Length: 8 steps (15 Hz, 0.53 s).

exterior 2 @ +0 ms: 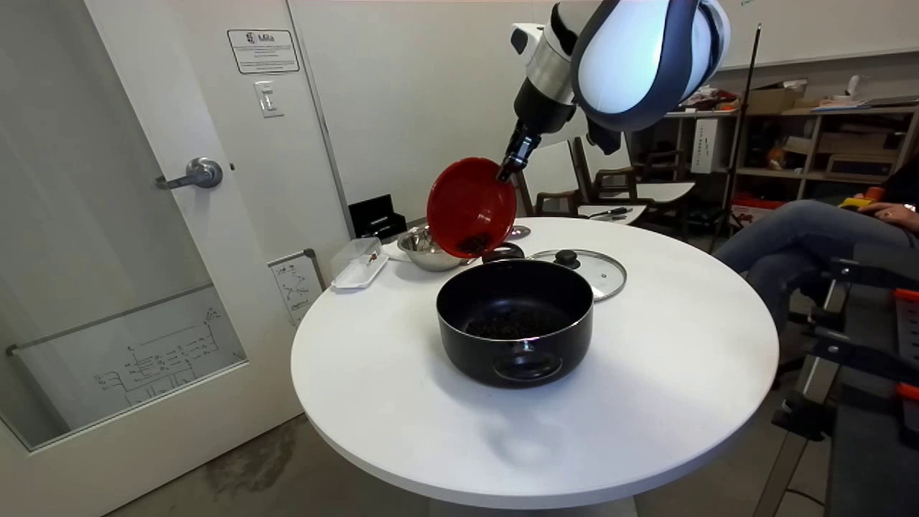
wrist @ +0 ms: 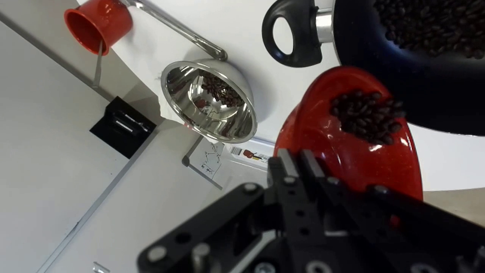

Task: Pick up the lid from the pot and put it on the table, then pick up the red bowl and pour it's contents in the pot and pick up the lid and put it back on the pot

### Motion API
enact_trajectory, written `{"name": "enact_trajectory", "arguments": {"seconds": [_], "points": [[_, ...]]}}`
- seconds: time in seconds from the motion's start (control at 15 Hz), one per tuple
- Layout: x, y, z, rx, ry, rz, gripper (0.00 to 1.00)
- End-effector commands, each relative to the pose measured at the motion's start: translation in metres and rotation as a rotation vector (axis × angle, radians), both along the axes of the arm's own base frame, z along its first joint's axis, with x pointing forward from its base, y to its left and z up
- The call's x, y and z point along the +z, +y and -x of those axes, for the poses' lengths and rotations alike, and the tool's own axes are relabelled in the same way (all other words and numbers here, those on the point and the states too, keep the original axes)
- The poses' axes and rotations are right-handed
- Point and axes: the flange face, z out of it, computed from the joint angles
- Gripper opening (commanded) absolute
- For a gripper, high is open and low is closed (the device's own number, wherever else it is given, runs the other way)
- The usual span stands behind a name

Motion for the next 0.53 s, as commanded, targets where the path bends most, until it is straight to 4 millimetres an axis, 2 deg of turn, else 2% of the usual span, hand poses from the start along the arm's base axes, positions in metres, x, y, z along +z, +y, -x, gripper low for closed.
{"name": "enact_trajectory", "arguments": {"seconds": [0.0,0.47], "points": [[0.012,0.013,-0.007,0.017,-0.042,0.050,0.02],[0.020,0.030,0.001,0.018,-0.078,0.121,0.02]]}}
